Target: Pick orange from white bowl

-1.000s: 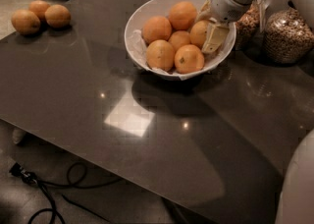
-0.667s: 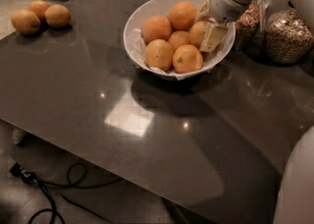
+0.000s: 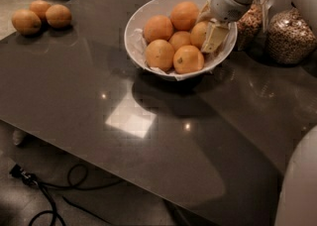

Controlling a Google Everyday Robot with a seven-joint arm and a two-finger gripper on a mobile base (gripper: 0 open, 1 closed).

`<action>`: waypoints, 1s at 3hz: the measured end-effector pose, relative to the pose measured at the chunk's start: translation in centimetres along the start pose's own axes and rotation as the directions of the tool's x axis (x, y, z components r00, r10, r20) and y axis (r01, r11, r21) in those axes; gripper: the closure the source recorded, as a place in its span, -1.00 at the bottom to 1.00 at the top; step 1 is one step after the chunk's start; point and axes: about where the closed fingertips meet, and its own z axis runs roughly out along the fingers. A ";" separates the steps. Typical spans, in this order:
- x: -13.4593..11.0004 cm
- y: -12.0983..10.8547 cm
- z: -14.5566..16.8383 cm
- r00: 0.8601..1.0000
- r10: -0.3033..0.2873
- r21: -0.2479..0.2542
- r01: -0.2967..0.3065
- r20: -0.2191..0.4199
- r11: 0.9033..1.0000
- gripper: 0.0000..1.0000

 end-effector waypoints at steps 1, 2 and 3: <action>0.0 0.0 0.0 1.000 0.000 0.000 0.000 0.000 1.000 1.00; -0.4 0.2 0.1 1.000 0.000 -0.003 0.000 0.016 1.000 1.00; -1.5 -0.1 -1.2 0.999 -0.014 0.021 0.013 0.053 1.000 1.00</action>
Offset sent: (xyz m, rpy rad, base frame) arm -0.0066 0.0066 0.0056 0.0365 -0.0003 0.0121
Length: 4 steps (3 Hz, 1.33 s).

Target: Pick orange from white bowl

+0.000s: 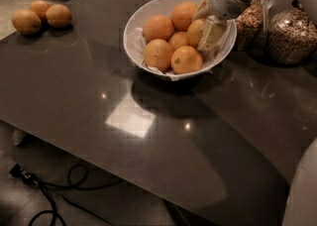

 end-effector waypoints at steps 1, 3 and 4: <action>-1.6 -0.7 -2.4 0.999 -0.021 0.047 0.019 0.039 0.999 1.00; -4.2 -0.7 -5.3 0.988 0.000 0.072 -0.011 0.152 0.997 1.00; -5.3 1.5 -5.1 0.956 0.101 0.002 -0.106 0.274 0.994 1.00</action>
Offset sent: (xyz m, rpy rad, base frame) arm -0.0194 0.0130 0.0820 0.1294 -0.1127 0.0336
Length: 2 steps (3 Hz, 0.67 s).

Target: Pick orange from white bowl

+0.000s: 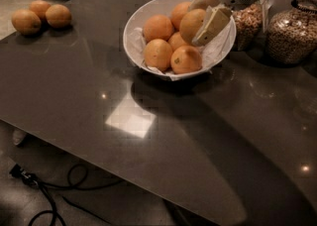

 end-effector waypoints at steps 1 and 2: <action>-1.0 1.9 -0.6 0.993 0.105 -0.026 -0.104 0.058 0.994 1.00; -1.2 2.9 -1.9 0.977 0.205 -0.001 -0.205 0.059 0.979 1.00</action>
Offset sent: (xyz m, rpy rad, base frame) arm -0.0526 -0.0137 0.0187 0.1776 0.1656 -0.2476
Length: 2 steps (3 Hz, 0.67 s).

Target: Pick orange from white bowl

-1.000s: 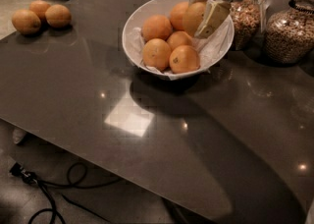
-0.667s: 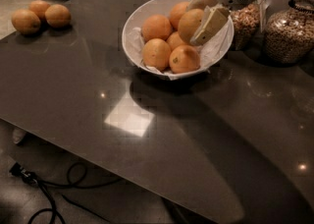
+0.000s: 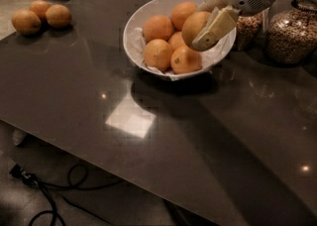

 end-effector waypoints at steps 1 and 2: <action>0.1 0.0 0.3 0.996 0.085 0.028 -0.086 0.016 0.996 1.00; 0.1 0.0 0.3 0.996 0.085 0.028 -0.086 0.016 0.996 1.00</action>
Offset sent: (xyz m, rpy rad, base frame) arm 0.0007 0.0013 -0.0018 0.0390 0.0294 -0.0639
